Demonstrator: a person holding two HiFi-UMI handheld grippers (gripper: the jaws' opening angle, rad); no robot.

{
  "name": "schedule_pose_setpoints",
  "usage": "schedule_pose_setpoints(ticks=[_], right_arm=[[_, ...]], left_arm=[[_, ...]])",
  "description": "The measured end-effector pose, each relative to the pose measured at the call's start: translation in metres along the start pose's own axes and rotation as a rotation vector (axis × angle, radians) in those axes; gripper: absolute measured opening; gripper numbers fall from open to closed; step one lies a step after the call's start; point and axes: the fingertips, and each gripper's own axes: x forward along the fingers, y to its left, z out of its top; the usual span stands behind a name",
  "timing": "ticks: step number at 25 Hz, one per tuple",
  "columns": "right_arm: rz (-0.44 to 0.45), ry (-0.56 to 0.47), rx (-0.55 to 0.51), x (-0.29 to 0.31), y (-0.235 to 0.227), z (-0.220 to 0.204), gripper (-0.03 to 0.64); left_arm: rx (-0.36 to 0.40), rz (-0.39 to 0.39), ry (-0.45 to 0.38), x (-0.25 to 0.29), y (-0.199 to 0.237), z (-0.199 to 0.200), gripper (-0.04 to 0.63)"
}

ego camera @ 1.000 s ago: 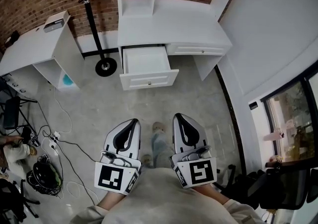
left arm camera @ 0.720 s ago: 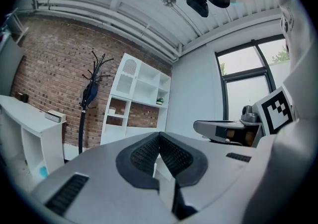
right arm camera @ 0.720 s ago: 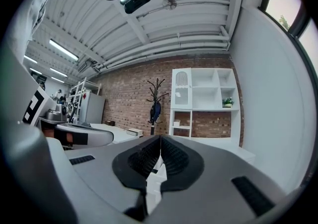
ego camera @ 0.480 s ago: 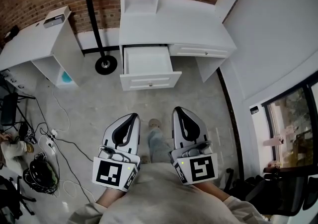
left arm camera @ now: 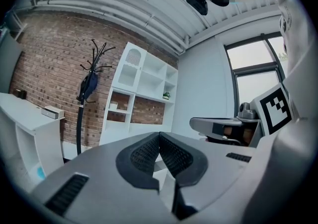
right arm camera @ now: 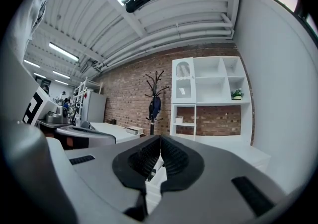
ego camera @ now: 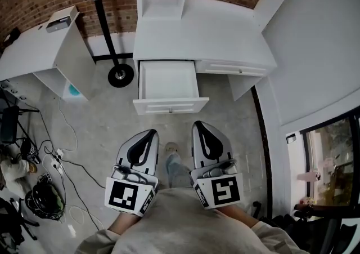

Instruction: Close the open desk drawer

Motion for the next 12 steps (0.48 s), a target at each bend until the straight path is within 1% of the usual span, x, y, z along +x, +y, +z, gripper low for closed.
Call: schedule_pose_setpoints(ticks=[6,12], right_arm=[[0.042,0.043,0.014,0.068,-0.044,-0.006,0.029],[0.097,0.078,0.024,0.127,-0.078,-0.013,0.029]], left_arm=[[-0.015,0.043,0.022,0.07,0.032,0.01,0.017],[-0.023,0.07,0.024,0.13,0.053,0.013,0.017]])
